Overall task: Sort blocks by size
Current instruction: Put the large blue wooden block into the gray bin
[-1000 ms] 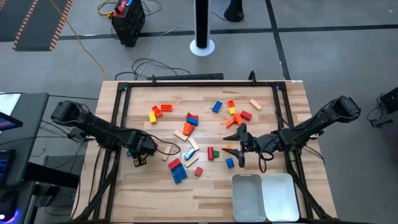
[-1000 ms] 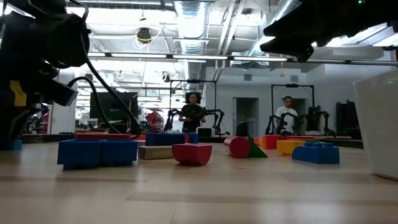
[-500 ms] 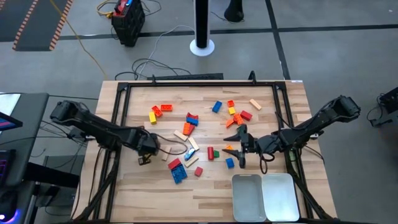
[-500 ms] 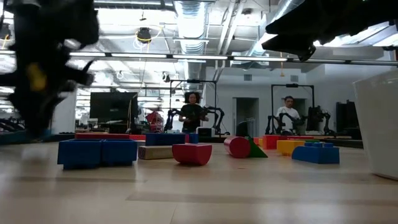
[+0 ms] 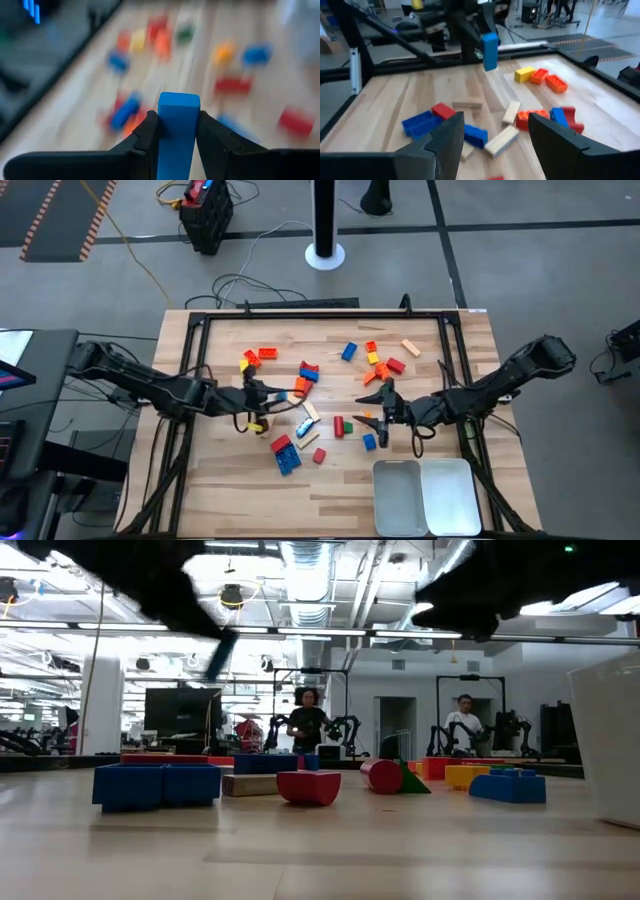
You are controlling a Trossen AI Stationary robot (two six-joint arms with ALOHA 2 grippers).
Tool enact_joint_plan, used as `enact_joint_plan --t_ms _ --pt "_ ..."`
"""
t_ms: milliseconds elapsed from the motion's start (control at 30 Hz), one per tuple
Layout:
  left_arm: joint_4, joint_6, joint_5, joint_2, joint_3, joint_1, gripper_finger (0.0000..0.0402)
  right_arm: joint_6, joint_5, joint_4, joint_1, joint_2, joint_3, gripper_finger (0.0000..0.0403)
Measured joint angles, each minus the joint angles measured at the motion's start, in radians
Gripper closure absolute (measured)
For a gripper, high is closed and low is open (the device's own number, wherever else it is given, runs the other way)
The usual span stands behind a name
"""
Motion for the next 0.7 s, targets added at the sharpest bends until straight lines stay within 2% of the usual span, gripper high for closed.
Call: enact_joint_plan --t_ms 100,333,567,700 --pt "0.268 0.117 0.036 0.043 -0.017 0.011 0.0307 -0.047 -0.001 0.031 -0.016 0.094 0.052 0.0154" --pt "0.645 0.188 0.224 0.191 -0.015 0.034 0.0305 -0.178 -0.006 -0.043 -0.050 0.279 0.263 0.0154" --pt "0.787 0.213 0.279 0.290 -0.016 0.018 0.0304 -0.212 -0.006 -0.210 -0.088 0.361 0.421 0.0154" --pt "0.847 0.228 0.294 0.331 -0.014 0.016 0.0304 -0.264 -0.009 -0.224 -0.093 0.400 0.479 0.0154"
